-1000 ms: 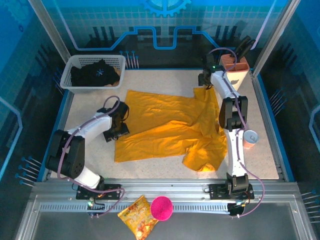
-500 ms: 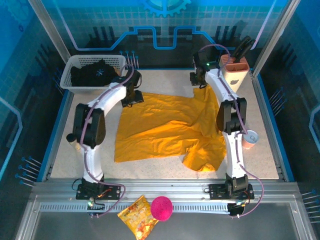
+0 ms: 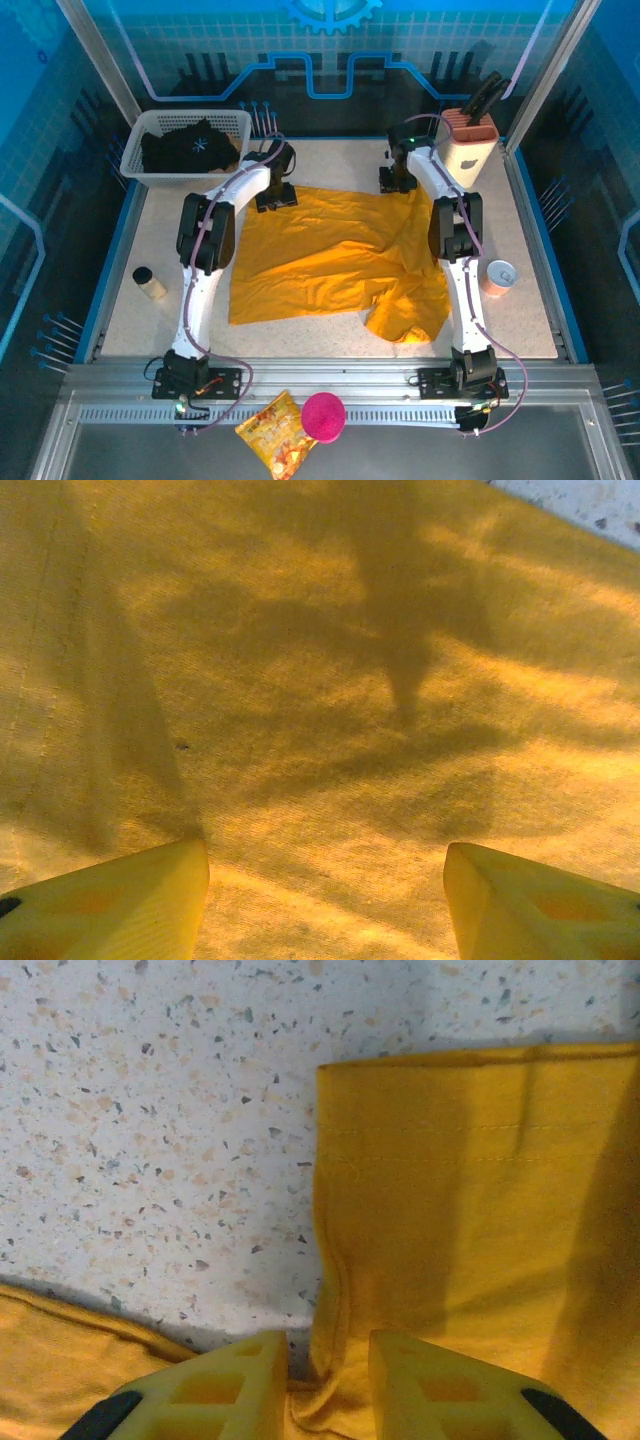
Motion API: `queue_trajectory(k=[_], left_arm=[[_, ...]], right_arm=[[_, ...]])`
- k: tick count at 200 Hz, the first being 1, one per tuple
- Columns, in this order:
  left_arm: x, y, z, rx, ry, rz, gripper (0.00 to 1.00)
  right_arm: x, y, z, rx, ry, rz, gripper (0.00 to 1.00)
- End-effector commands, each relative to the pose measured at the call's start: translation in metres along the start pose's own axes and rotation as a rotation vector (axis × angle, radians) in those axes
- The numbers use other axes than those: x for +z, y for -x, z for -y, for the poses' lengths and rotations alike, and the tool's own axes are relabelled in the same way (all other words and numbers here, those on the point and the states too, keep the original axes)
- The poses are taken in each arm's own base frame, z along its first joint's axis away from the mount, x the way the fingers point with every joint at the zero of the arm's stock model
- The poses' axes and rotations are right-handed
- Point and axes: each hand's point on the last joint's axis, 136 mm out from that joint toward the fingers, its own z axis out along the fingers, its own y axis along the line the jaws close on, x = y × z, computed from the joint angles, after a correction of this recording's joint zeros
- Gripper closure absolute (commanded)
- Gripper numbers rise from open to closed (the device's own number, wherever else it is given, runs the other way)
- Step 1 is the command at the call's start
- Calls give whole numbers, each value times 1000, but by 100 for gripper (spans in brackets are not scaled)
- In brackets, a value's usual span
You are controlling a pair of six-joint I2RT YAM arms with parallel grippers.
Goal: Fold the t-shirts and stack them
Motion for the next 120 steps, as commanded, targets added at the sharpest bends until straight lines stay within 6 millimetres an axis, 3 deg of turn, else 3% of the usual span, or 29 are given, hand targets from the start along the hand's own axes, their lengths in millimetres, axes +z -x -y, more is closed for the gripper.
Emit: queue_trajectory(k=[1,58,120], left_arm=[[6,1,-8,25,45,-20,36],[26,13,-13,4,35,-65,35],[39,36,-25,-59,14,-64,35]], right_arm=[[19,-4,-4,58,60,-43,70],[51,8,-12,200,215,-69,63],[64,36,-32,275,367,11,57]])
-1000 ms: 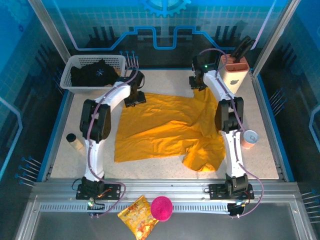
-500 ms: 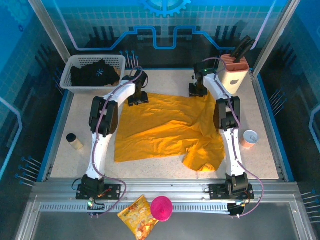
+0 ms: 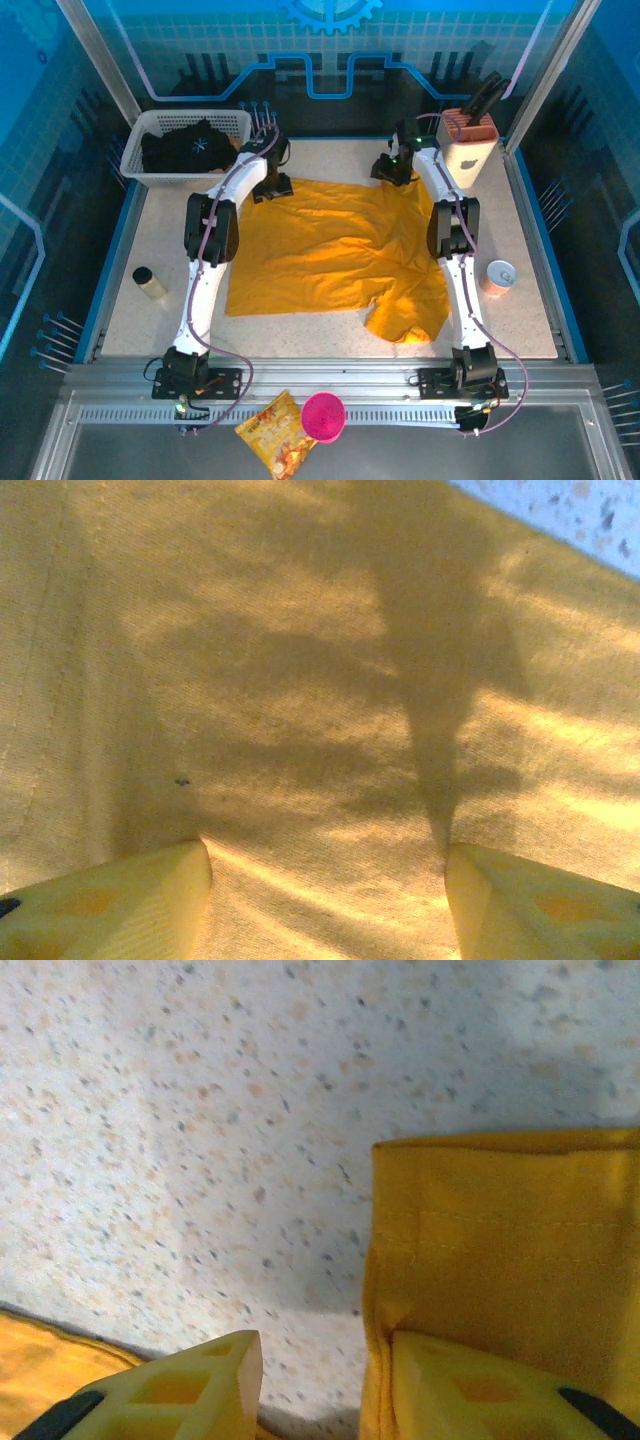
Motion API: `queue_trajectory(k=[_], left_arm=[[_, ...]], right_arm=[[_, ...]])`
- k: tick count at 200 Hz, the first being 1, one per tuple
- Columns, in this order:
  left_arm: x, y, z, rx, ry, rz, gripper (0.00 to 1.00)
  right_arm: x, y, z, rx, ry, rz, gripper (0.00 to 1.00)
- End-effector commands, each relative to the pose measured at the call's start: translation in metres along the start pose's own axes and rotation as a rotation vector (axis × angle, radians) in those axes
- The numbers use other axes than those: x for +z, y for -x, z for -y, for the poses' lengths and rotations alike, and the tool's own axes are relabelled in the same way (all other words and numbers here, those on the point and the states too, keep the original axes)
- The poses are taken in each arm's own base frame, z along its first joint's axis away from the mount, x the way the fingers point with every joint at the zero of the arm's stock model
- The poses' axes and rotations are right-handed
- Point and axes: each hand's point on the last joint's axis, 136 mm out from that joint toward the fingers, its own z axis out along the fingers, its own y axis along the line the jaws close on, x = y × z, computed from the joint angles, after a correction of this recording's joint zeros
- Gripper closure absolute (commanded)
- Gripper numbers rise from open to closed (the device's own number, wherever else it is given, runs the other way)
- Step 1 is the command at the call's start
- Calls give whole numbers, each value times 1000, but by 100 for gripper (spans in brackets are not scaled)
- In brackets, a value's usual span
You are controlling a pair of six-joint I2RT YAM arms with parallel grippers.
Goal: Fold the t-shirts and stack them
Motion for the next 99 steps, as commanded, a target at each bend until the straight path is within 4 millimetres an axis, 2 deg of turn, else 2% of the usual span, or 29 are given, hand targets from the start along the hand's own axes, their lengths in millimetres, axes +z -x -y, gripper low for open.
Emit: queue_trajectory(k=[1,36,61,81,99], left_arm=[[23,-4,-15,-24,8,-70,35],[26,11,-22,-59,-14,-64,35],[17,20,-13,-67,-77,-52,35],[-16,29,13,-33,-169,5,32],[-65,43,34,18,-221,112,25]], right_arm=[[42,-17,11,83,49,-61,57],[50,5,-1,113,147,2,51],[47,20,-11,147,233,41,47],[26,34,-24,137,278,72,45],[-7,45,-39,96,284,115,43]])
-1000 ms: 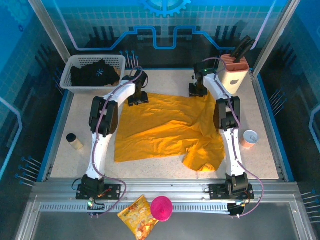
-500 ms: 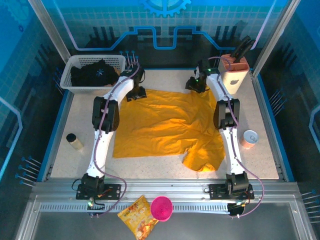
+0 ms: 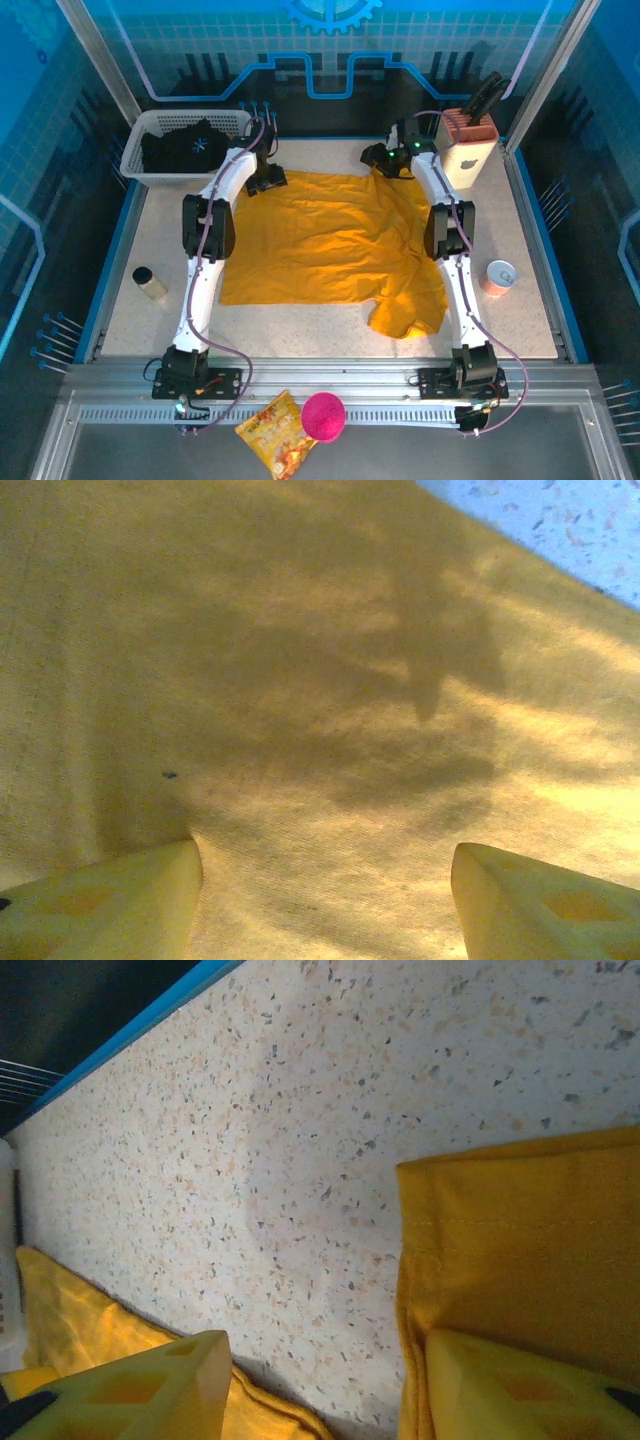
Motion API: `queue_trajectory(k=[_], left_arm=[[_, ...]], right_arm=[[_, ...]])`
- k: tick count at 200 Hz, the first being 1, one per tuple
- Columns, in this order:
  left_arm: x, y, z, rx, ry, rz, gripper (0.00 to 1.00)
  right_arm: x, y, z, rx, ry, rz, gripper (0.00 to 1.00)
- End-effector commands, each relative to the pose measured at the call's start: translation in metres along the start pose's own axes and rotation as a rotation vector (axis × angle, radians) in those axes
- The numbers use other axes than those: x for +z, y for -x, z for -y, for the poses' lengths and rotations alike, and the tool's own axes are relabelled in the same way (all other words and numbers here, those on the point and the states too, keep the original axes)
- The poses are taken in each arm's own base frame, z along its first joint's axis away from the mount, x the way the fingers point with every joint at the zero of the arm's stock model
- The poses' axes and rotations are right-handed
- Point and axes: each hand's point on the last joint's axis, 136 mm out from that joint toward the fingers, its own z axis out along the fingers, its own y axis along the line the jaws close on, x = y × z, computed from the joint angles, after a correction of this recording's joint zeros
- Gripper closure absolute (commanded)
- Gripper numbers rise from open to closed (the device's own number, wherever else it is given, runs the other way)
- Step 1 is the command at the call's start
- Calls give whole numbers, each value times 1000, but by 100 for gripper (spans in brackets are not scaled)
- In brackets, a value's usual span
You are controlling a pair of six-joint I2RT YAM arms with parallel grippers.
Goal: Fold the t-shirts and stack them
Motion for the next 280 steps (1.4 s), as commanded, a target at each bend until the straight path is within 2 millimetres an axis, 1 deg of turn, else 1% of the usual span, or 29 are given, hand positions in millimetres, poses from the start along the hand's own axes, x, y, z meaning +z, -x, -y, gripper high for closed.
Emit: queue_trajectory(k=[1,21,35,46,56,64,66,71,75,78,83,97,104,128,148,165,191,219,247,280], left_arm=[[-65,13,44,76,-129,102,24],[-122,25,63,99,-185,203,16],[-159,29,67,107,-205,259,13],[-185,28,67,117,-212,293,12],[-202,23,63,122,-205,307,11],[-212,16,59,124,-196,308,11],[-211,14,58,125,-192,304,11],[-218,9,55,124,-187,305,11],[-219,5,52,122,-182,300,11],[-220,1,49,123,-178,296,12],[-221,-6,46,121,-173,289,12],[-219,-26,36,109,-172,269,12],[-213,-38,30,99,-171,252,12],[-193,-77,8,61,-169,211,13],[-176,-106,-11,34,-142,172,13],[-159,-130,-26,16,-115,130,13],[-136,-160,-43,-7,-80,69,13],[-114,-187,-59,-22,-37,5,14],[-101,-205,-72,-38,-1,-36,14],[-91,-219,-86,-42,51,-76,14]], right_arm=[[-19,10,-8,15,25,12,43],[-56,22,-36,-39,31,49,40],[-85,25,-52,-89,12,70,39],[-108,22,-61,-134,-27,76,39],[-124,17,-63,-165,-73,76,39],[-137,9,-58,-190,-137,72,40],[-140,7,-57,-198,-152,71,41],[-147,3,-54,-212,-183,67,43],[-147,-3,-47,-218,-218,55,45],[-157,-4,-50,-231,-229,66,46],[-161,-11,-42,-237,-270,56,49],[-173,-28,-22,-252,-358,33,57],[-178,-37,-12,-260,-398,22,61],[-194,-63,22,-257,-499,17,65],[-205,-75,48,-224,-538,24,67],[-209,-79,69,-194,-567,19,70],[-207,-82,99,-178,-633,-15,74],[-200,-82,124,-180,-704,-53,75],[-189,-85,142,-176,-747,-98,76],[-179,-92,154,-163,-767,-136,76]])
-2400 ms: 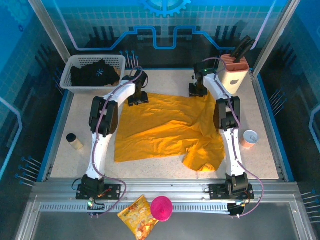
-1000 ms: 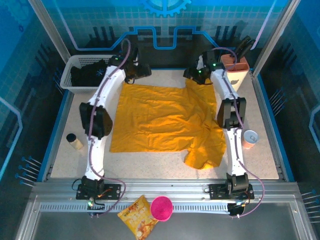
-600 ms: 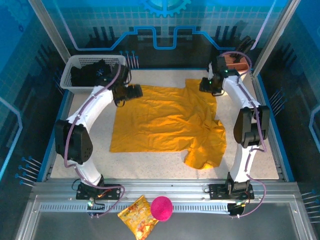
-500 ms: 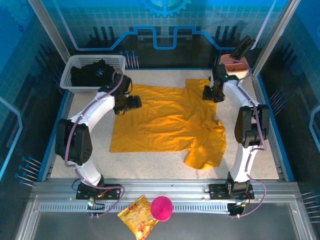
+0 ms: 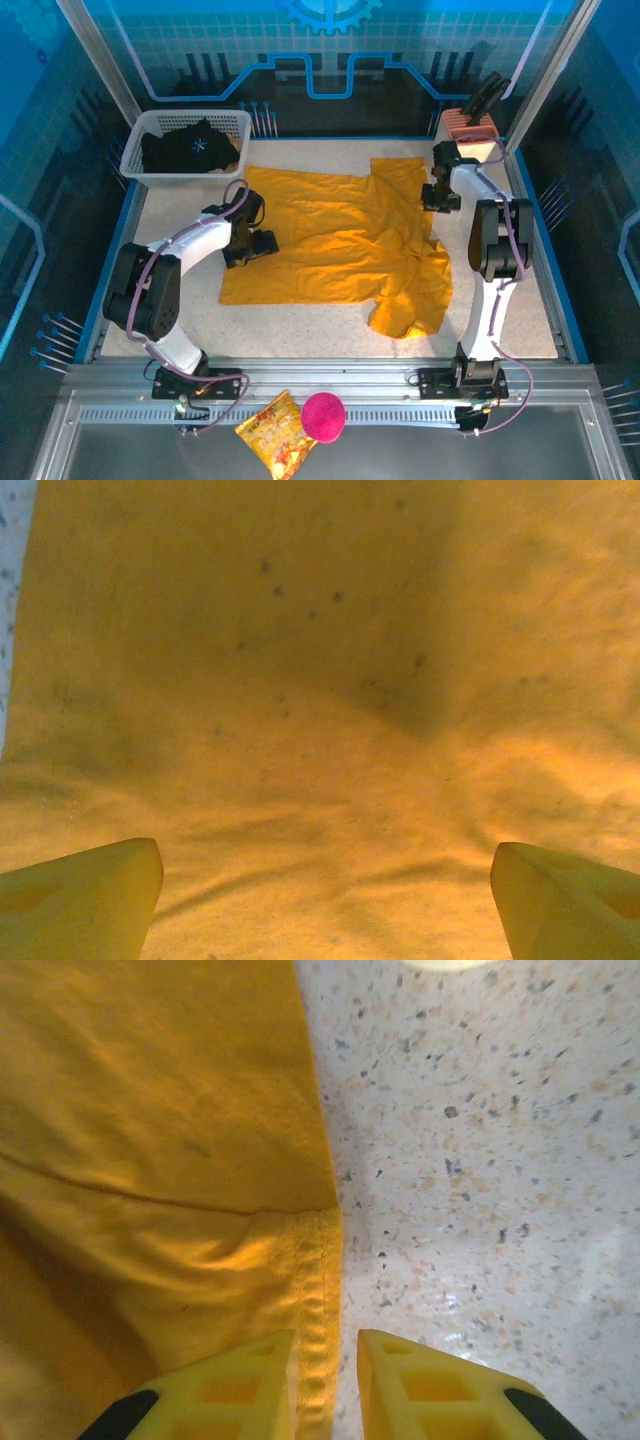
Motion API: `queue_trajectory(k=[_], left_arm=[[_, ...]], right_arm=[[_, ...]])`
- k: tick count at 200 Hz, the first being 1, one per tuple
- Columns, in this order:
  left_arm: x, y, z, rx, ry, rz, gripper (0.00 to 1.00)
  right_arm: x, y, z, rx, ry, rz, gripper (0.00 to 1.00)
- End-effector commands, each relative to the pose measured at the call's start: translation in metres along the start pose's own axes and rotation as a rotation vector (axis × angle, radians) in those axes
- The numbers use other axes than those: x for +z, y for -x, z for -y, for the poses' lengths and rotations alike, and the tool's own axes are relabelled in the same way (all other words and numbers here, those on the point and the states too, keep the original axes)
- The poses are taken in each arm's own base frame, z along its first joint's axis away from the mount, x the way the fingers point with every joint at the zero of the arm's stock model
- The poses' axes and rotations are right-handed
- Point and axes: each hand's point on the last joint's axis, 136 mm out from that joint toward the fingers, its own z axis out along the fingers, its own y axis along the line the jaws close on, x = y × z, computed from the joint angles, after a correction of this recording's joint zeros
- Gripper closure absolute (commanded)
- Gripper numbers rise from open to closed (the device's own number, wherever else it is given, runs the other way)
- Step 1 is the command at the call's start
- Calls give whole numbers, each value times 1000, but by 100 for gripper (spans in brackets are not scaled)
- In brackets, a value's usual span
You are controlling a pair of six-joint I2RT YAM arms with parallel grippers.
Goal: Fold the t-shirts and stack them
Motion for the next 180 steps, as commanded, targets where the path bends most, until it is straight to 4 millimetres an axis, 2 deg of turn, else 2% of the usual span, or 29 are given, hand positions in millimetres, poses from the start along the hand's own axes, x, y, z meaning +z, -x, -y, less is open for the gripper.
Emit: queue_trajectory(k=[1,31,81,99,102,120,180], left_arm=[[2,-4,-7,-18,29,2,14],[13,-9,-16,-11,84,-47,14],[34,-16,-22,-29,112,-110,14],[40,-20,-27,-37,121,-128,14],[40,-20,-27,-37,123,-129,14],[40,-19,-30,-46,128,-127,14],[36,-13,-48,-65,152,-121,14]], right_arm=[[6,-1,8,-7,-38,-23,76],[17,-2,11,-18,-66,-55,75],[33,7,8,-59,-90,-92,77],[32,11,7,-63,-91,-84,80],[42,6,7,-67,-95,-107,81],[46,6,7,-71,-93,-113,84],[44,20,5,-109,-96,-78,100]])
